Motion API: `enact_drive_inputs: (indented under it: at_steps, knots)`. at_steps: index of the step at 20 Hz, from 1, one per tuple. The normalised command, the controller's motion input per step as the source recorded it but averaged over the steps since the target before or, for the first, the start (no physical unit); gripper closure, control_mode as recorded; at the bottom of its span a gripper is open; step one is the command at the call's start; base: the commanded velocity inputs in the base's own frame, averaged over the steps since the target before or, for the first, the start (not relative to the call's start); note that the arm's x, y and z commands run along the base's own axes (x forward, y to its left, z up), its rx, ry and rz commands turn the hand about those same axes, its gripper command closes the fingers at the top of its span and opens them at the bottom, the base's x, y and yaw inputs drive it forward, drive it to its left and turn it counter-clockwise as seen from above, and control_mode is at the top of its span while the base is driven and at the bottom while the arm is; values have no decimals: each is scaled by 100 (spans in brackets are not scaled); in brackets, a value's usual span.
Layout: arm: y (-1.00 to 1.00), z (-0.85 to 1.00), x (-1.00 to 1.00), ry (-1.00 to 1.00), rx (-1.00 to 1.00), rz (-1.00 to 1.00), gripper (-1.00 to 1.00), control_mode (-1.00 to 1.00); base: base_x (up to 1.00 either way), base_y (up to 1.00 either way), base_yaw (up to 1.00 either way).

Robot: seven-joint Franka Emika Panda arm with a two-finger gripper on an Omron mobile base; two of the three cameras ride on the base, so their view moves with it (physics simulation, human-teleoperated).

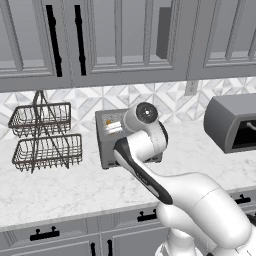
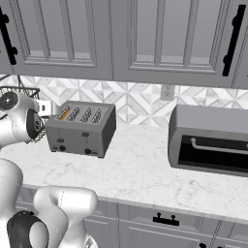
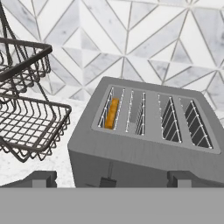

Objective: Start the toaster. Once the lever pops up, take the bread to the plate on the dining counter.

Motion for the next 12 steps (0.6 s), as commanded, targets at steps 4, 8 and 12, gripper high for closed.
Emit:
enact_drive_inputs:
  at_steps: [4, 8, 12]
  knots:
    - [0, 0, 0, 0, 0, 0, -100, -100, 0, 0, 0]
    - [0, 0, 0, 0, 0, 0, -100, -100, 0, 0, 0]
    - [0, 0, 0, 0, 0, 0, -100, -100, 0, 0, 0]
